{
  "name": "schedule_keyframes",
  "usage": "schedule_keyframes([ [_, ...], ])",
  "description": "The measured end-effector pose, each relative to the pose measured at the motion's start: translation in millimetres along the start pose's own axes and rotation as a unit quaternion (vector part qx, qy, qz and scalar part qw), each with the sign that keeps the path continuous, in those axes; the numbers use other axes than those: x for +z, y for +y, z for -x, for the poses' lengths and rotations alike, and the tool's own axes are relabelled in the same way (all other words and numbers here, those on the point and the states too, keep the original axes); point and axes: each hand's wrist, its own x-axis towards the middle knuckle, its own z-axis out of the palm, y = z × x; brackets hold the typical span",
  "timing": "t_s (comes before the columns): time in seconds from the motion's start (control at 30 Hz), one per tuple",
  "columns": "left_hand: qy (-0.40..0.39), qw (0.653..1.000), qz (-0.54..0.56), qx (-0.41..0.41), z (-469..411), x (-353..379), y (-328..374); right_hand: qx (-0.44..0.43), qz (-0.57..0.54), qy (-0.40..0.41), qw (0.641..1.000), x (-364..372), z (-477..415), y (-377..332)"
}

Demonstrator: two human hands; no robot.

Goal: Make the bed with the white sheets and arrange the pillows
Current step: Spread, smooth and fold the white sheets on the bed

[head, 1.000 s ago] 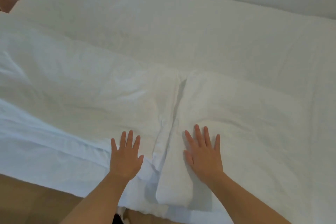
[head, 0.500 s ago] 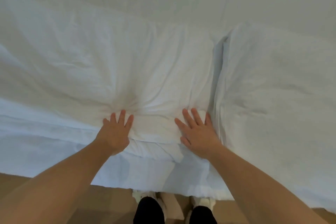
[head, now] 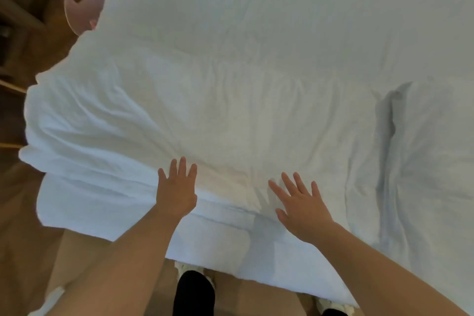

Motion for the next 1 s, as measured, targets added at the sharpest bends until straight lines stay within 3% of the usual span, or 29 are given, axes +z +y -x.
schedule_keyframes([
  [0.17, 0.021, 0.997, -0.071, -0.037, -49, 27, -106, -0.018, -0.005, 0.037, 0.999, -4, -76, -79],
  [0.23, 0.039, 0.997, -0.044, -0.048, -72, 52, -151, -0.056, -0.014, 0.057, 0.997, 1, -125, -129],
  [0.37, -0.059, 0.997, 0.032, -0.044, -95, 122, -211, -0.129, 0.022, 0.038, 0.991, 34, -196, -220],
  [0.43, 0.015, 0.990, 0.115, -0.079, -90, 149, -219, -0.140, 0.061, 0.022, 0.988, 56, -209, -245],
  [0.5, 0.083, 0.959, 0.236, -0.130, -88, 155, -230, -0.126, 0.060, 0.022, 0.990, 65, -217, -257],
  [0.57, 0.165, 0.896, 0.352, -0.215, -95, 154, -247, -0.115, 0.053, 0.039, 0.991, 60, -230, -271],
  [0.63, 0.183, 0.807, 0.457, -0.325, -112, 145, -262, -0.113, 0.071, 0.058, 0.989, 47, -245, -284],
  [0.77, 0.118, 0.519, 0.639, -0.555, -134, 133, -282, -0.110, 0.086, 0.126, 0.982, 21, -277, -319],
  [0.83, 0.111, 0.367, 0.731, -0.565, -144, 138, -297, -0.102, 0.088, 0.157, 0.978, 15, -295, -336],
  [0.9, 0.126, 0.248, 0.800, -0.531, -154, 142, -314, -0.085, 0.084, 0.139, 0.983, 15, -313, -348],
  [0.93, 0.137, 0.215, 0.815, -0.520, -158, 148, -324, -0.073, 0.084, 0.119, 0.987, 16, -322, -350],
  [1.0, 0.165, 0.213, 0.834, -0.481, -159, 160, -342, -0.054, 0.090, 0.084, 0.991, 19, -332, -350],
])
